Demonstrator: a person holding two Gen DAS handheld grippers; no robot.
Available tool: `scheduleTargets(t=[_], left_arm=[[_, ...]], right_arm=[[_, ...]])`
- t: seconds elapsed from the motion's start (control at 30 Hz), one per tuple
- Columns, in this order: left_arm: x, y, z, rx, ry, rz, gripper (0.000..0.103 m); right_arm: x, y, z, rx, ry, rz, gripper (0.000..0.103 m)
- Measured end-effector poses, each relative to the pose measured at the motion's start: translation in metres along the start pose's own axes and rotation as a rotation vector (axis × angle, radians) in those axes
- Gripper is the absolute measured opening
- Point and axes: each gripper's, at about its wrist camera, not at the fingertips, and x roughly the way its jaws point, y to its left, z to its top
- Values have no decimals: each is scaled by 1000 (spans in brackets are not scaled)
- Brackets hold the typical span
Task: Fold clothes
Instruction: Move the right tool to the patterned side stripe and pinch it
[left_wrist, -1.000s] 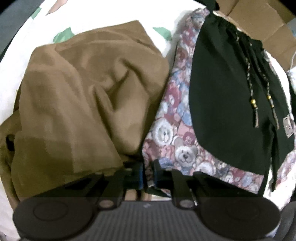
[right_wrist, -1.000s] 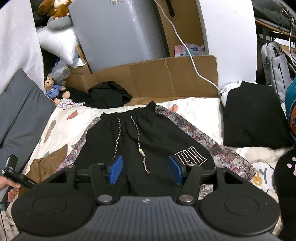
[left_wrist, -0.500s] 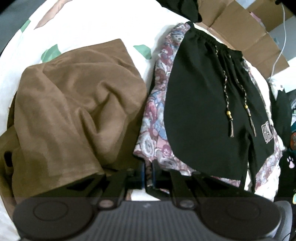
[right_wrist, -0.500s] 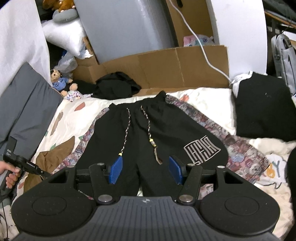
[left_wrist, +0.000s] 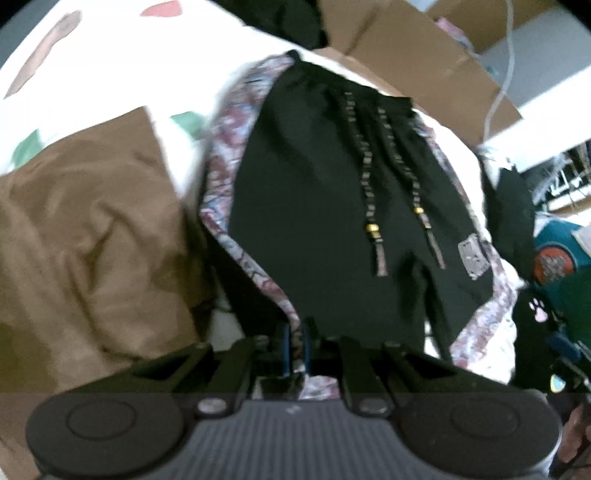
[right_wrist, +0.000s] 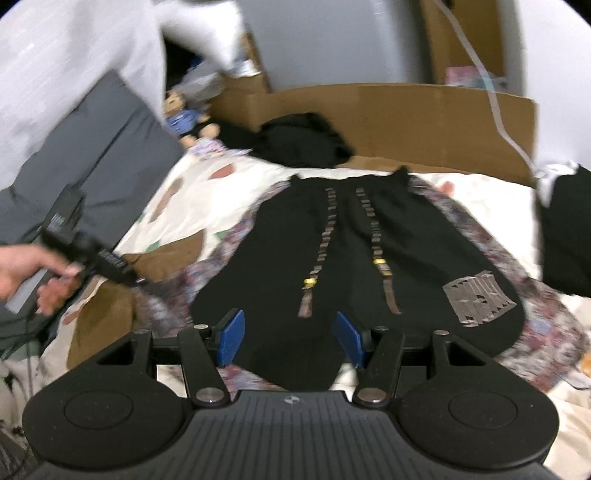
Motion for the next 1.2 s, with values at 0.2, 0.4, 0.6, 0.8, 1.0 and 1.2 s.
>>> scheduleTargets(t=[0.2,0.4,0.6,0.8,1.0,1.2], left_arm=[[-4,-35,2,8,-27,-33,7],[-5,-55,3,5,-43,-78,7],[-10,-67,5,-29,-53,-125,7],[-12,-80,5,-23,-56,-156,7],[-13,-85,5,-28,-62,-167,7],[-13,-95,6,-12,-63,-167,7]], right_arm=[[40,51,6,-75,46,100,60],[61,76,12,-92,52,142,60],[77,93,21,-131,55,131,60],[100,104,26,-120,76,128,60],[115,112,28,-129,73,70,56],[119,104,30,-116,71,2,22]])
